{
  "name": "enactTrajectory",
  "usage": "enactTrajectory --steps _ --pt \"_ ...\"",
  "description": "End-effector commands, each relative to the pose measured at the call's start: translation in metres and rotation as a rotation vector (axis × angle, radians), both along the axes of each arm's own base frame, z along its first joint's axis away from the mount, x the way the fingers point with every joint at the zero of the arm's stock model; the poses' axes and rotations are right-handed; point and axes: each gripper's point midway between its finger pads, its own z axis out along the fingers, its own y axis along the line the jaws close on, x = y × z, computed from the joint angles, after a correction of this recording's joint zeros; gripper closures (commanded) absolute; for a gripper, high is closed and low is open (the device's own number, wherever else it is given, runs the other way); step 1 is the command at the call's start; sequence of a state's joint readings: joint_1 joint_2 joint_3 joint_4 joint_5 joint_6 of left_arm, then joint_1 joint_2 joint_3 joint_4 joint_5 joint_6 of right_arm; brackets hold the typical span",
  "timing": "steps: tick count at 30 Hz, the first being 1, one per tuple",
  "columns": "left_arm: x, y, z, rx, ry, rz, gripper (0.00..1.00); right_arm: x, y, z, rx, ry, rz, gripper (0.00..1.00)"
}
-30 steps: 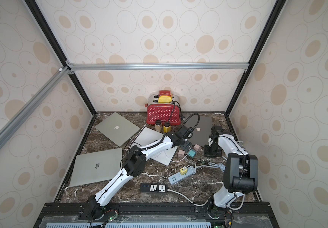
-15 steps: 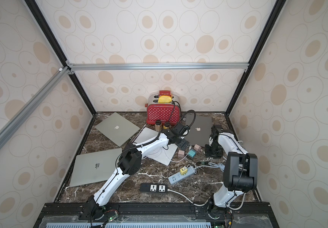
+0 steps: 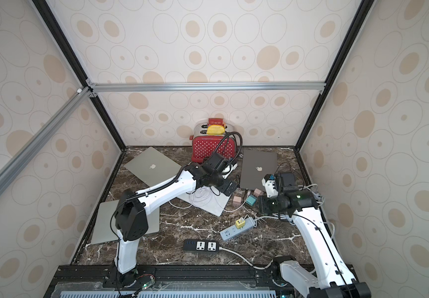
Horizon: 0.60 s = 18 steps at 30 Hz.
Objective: Unplug the laptop charger
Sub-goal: Remove the charging cable from the plug.
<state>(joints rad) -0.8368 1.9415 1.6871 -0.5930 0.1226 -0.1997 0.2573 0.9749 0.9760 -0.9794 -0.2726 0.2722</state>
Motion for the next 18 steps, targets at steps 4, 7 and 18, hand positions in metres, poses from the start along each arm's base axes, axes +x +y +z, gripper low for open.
enactTrajectory --steps 4,7,18 --pt "-0.064 0.025 -0.015 -0.178 0.22 0.078 0.01 -0.03 0.042 -0.008 0.184 -0.041 0.11 0.49" --pt "-0.083 0.03 -0.019 -0.258 0.276 0.102 0.01 -0.03 0.054 -0.017 0.166 -0.054 0.15 0.49" --pt "-0.102 -0.009 -0.04 -0.366 0.373 0.108 0.01 -0.012 0.055 -0.045 -0.023 -0.023 0.175 0.54"
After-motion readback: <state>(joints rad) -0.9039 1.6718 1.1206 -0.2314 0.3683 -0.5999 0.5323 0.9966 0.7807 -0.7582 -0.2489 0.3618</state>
